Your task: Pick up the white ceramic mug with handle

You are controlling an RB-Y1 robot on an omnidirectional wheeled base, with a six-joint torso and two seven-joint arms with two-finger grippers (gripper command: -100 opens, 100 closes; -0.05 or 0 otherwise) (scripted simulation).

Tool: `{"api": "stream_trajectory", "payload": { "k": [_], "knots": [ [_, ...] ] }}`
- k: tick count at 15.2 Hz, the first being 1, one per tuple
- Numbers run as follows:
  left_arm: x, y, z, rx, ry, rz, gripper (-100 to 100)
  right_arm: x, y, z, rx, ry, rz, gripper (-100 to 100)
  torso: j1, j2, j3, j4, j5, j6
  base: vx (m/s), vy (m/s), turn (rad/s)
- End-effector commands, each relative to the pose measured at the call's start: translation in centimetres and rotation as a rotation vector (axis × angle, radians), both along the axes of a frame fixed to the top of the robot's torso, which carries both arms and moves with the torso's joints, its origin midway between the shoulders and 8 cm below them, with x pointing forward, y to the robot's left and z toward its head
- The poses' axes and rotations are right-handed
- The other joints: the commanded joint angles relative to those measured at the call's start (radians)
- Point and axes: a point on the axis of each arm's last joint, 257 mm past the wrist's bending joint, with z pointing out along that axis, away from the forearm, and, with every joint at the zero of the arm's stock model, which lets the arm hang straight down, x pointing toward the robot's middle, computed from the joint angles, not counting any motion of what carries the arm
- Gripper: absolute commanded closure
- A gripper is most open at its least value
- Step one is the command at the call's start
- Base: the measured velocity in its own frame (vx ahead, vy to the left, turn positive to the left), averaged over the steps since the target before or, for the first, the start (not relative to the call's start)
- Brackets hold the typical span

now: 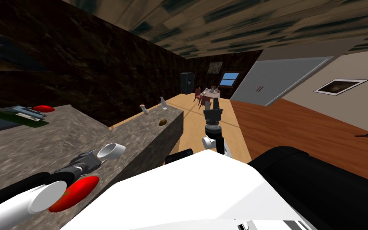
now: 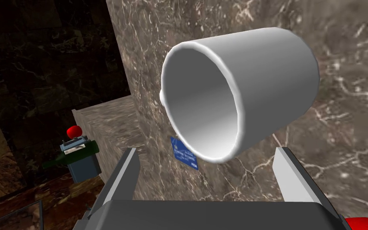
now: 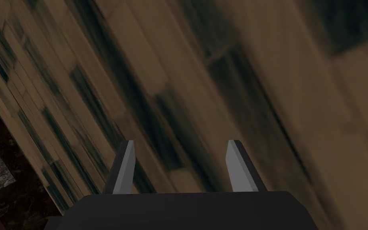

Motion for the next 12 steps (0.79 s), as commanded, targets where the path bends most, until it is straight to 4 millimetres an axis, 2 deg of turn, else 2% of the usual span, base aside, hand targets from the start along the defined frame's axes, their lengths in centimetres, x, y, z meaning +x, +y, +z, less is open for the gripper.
{"api": "stream_trajectory", "payload": {
  "k": [1,2,5,6,12],
  "knots": [
    [-1.0,0.3,-0.8,-0.020,0.041,0.017,-100,0.0,0.0,0.0,0.000,0.000,0.000,0,0.000,0.000,0.000,0.000,0.000,0.000,0.015,-0.006,-0.094],
    [-1.7,1.2,-0.7,-0.040,0.055,0.042,-100,0.0,0.0,0.0,0.000,0.000,0.000,0,0.000,0.000,0.000,0.000,0.000,-0.001,0.020,-0.012,-0.145],
    [-2.5,1.1,-1.5,-0.055,0.098,0.051,-100,0.0,0.0,0.0,0.000,0.000,0.000,0,0.000,0.000,0.000,0.000,0.000,-0.001,0.017,-0.006,-0.089],
    [-3.2,1.8,-1.4,-0.076,0.116,0.077,-100,0.0,0.0,0.0,0.000,0.000,0.000,0,0.001,0.000,0.000,0.000,0.000,-0.001,0.016,-0.009,-0.143],
    [-5.6,2.1,-2.6,-0.124,0.207,0.118,-100,0.0,0.0,0.0,0.000,0.000,0.000,0,0.001,0.000,0.000,0.000,0.000,0.000,0.015,-0.003,-0.110]
  ]
}}
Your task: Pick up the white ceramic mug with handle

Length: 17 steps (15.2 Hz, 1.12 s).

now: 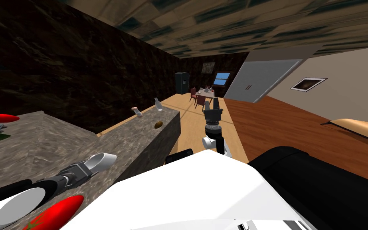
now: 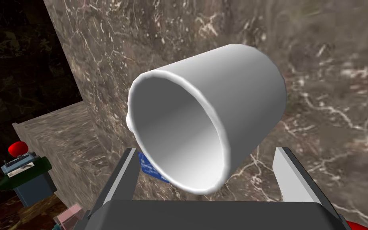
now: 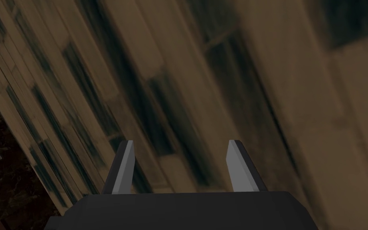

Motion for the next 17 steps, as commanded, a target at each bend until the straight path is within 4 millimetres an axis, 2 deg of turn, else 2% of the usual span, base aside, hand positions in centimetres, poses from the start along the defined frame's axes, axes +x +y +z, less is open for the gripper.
{"api": "stream_trajectory", "payload": {
  "k": [1,5,7,12,17],
  "knots": [
    [-0.6,-0.1,-0.3,-0.011,0.022,0.008,-100,0.0,0.0,0.0,0.000,0.000,0.000,0,0.000,0.000,0.000,0.000,0.000,0.000,0.010,0.000,-0.012],
    [-2.6,0.8,-0.4,-0.062,0.082,0.062,-100,0.0,0.0,0.0,0.000,0.000,0.000,0,0.000,0.000,0.000,0.000,0.000,0.000,0.017,0.000,-0.132],
    [-3.6,0.5,-0.9,-0.078,0.124,0.070,-100,0.0,0.0,0.0,0.000,0.000,0.000,0,0.000,0.000,0.000,0.000,0.000,0.000,0.019,0.003,-0.114],
    [-5.7,1.0,-0.9,-0.129,0.185,0.120,-100,0.0,0.0,0.0,0.000,0.000,0.000,0,0.001,0.000,0.000,0.000,0.000,0.000,0.015,0.005,-0.100],
    [-7.9,0.6,-1.3,-0.173,0.264,0.152,-100,0.0,0.0,0.0,0.000,0.000,0.000,0,0.001,0.000,0.000,0.000,0.000,0.000,0.020,0.011,-0.098]
  ]
}}
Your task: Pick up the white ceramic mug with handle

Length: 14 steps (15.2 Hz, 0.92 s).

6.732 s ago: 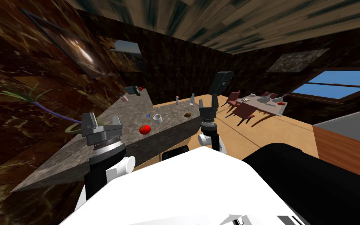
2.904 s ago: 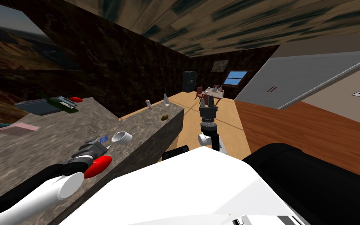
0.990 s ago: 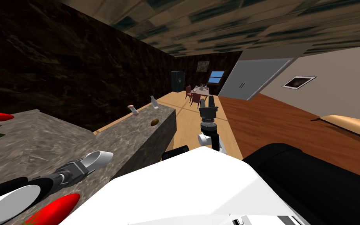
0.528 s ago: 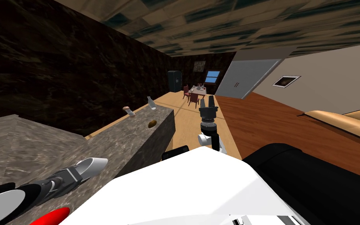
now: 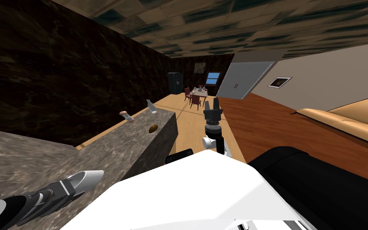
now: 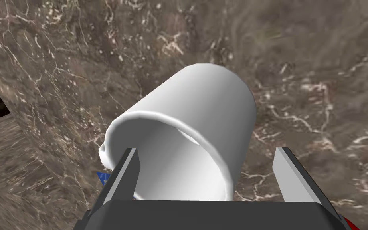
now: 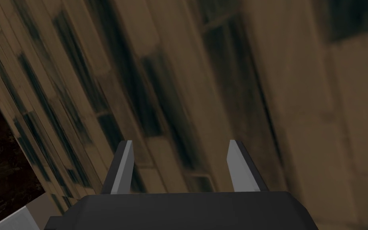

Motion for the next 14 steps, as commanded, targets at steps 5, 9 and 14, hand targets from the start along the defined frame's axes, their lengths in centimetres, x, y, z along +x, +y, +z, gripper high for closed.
{"api": "stream_trajectory", "payload": {
  "k": [5,9,14],
  "knots": [
    [-3.0,-0.4,0.0,-0.064,0.096,0.051,-100,0.0,0.0,0.0,0.000,0.000,0.000,0,0.000,0.000,0.000,0.000,0.000,0.000,0.018,0.015,-0.104],
    [-4.4,-0.7,0.1,-0.093,0.141,0.072,-100,0.0,0.0,0.0,0.000,0.000,0.000,0,0.000,0.000,0.000,0.000,0.000,0.000,0.014,0.017,-0.066],
    [-6.5,-1.2,0.5,-0.138,0.209,0.104,-100,0.0,0.0,0.0,0.000,0.000,0.000,0,0.000,0.000,0.000,0.000,0.000,0.000,0.013,0.018,-0.071]
  ]
}}
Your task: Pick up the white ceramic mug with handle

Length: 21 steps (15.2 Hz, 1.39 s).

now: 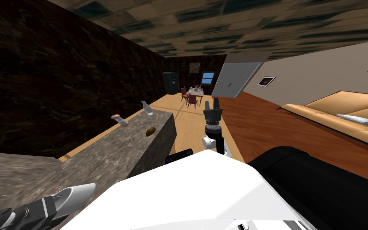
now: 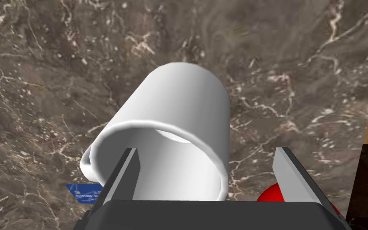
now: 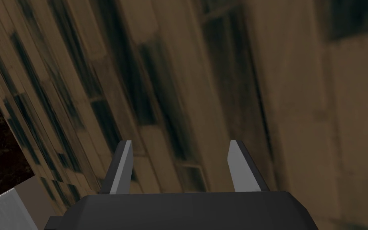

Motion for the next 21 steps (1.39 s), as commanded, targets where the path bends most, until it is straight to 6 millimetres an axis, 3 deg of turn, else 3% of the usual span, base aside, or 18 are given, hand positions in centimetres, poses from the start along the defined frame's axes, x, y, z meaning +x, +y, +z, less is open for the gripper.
{"api": "stream_trajectory", "payload": {
  "k": [1,7,13,14,15,19,21],
  "knots": [
    [-1.2,-0.3,0.2,-0.025,0.037,0.018,-100,0.0,0.0,0.0,0.000,0.000,0.000,0,0.000,0.000,0.000,0.000,0.000,0.000,0.017,0.021,-0.091],
    [-3.3,-1.1,0.5,-0.069,0.111,0.040,-100,0.0,0.0,0.0,0.000,0.000,0.000,0,-0.001,0.002,0.001,0.000,0.000,0.000,-0.004,0.010,-0.035],
    [-2.9,-0.3,-2.1,-0.063,0.103,0.045,-100,0.0,0.0,0.0,0.000,0.000,0.000,0,-0.002,0.002,0.001,0.000,0.000,0.000,-0.011,-0.005,-0.019],
    [-3.0,-0.5,-1.5,-0.065,0.104,0.046,-100,0.0,0.0,0.0,0.000,0.000,0.000,0,-0.002,0.002,0.001,0.000,0.000,0.000,-0.010,-0.004,-0.005],
    [-3.0,-0.4,-1.6,-0.064,0.102,0.045,100,0.0,0.0,0.0,0.000,0.000,0.000,0,-0.002,0.002,0.001,0.000,0.000,0.000,0.000,0.000,0.000],
    [-3.0,-0.5,-1.6,-0.069,0.102,0.045,100,0.0,0.0,0.0,0.000,0.000,0.000,0,-0.002,0.001,0.000,-0.001,0.001,0.000,0.000,0.001,0.004],
    [-2.9,-0.7,-0.4,-0.063,0.101,0.040,100,0.0,0.0,0.0,0.000,0.000,0.000,0,-0.002,0.000,0.000,-0.001,0.001,0.000,0.010,0.002,0.031]
  ]
}}
